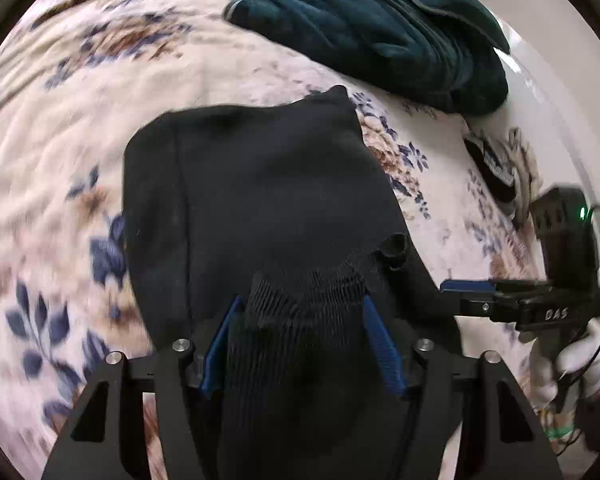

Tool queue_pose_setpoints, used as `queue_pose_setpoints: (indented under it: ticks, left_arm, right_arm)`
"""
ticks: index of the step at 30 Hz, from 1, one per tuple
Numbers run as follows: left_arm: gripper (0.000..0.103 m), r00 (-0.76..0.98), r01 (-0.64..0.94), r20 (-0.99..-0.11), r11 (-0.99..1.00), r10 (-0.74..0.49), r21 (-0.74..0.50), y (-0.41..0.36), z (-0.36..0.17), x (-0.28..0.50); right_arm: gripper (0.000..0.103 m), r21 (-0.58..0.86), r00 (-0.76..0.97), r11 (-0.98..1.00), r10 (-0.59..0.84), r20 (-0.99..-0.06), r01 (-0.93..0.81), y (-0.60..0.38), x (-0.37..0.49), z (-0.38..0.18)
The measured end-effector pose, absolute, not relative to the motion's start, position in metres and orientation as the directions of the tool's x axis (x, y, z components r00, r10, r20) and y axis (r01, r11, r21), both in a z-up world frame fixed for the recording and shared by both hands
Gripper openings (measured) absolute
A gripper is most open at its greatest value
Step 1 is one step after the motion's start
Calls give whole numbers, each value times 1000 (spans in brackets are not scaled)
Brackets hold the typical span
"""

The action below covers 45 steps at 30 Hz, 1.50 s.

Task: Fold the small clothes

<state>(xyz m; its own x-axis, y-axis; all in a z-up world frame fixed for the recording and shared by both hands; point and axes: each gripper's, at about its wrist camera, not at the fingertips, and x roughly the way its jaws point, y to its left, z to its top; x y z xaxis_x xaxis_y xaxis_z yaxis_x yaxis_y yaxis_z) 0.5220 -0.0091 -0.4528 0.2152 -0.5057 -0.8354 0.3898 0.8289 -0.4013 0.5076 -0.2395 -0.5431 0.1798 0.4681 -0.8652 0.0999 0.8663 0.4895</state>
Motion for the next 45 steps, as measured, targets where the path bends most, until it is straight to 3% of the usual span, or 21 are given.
queue_pose_setpoints:
  ticks: [1, 2, 3, 6, 7, 8, 9, 18, 21, 23, 26, 31, 32, 33, 35, 39, 45]
  left_arm:
    - [45, 225, 410, -835, 826, -503, -387, -11, -452, 522]
    - [15, 228, 426, -832, 820, -506, -383, -12, -452, 522]
    - [10, 226, 433, -839, 823, -494, -368, -13, -452, 521]
    - [9, 247, 431, -835, 827, -492, -361, -9, -450, 522]
    - [9, 255, 417, -833, 833, -491, -363, -7, -449, 522]
    - [8, 264, 404, -828, 836, -494, -371, -3, -446, 521]
    - [8, 282, 386, -824, 845, -491, -370, 2, -443, 520]
    - [8, 341, 282, -791, 858, -508, -430, 33, -431, 516]
    - [9, 289, 273, -746, 798, -600, -537, 38, -436, 523]
    - [15, 230, 242, -729, 764, -644, -598, 41, -446, 529]
    - [37, 157, 227, -746, 759, -647, -611, 39, -464, 532]
    - [42, 136, 242, -735, 742, -664, -625, 37, -469, 529]
    - [42, 148, 240, -737, 746, -660, -621, 37, -469, 528]
    - [34, 166, 235, -741, 756, -650, -611, 36, -469, 528]
    - [7, 205, 242, -748, 774, -631, -586, 34, -466, 525]
    - [7, 282, 281, -775, 821, -566, -497, 26, -445, 517]
    - [7, 364, 286, -736, 821, -571, -495, 29, -389, 532]
  right_arm:
    - [71, 500, 184, 862, 479, -858, 87, -236, 511, -544]
    - [71, 509, 196, 858, 489, -850, 67, -233, 515, -543]
    - [71, 516, 202, 855, 497, -844, 48, -229, 518, -543]
    - [68, 491, 197, 871, 484, -852, -20, -208, 532, -547]
    - [60, 476, 204, 879, 473, -857, -34, -204, 534, -548]
    - [27, 450, 224, 892, 448, -865, -47, -200, 536, -547]
    - [7, 434, 231, 900, 432, -872, -47, -198, 538, -546]
    - [7, 485, 325, 875, 456, -828, 7, -213, 520, -515]
    - [7, 503, 332, 864, 471, -817, 13, -214, 522, -509]
    - [7, 500, 318, 866, 472, -822, 8, -211, 526, -509]
    - [7, 500, 282, 866, 478, -832, 7, -206, 532, -518]
    - [7, 519, 259, 853, 489, -833, 58, -209, 538, -532]
    - [7, 523, 259, 850, 492, -831, 64, -210, 538, -534]
    - [7, 523, 262, 850, 491, -831, 66, -210, 537, -535]
    - [7, 526, 267, 848, 492, -828, 67, -209, 535, -534]
    - [7, 540, 293, 837, 496, -817, 92, -213, 530, -523]
    - [7, 578, 379, 808, 502, -777, 114, -227, 531, -477]
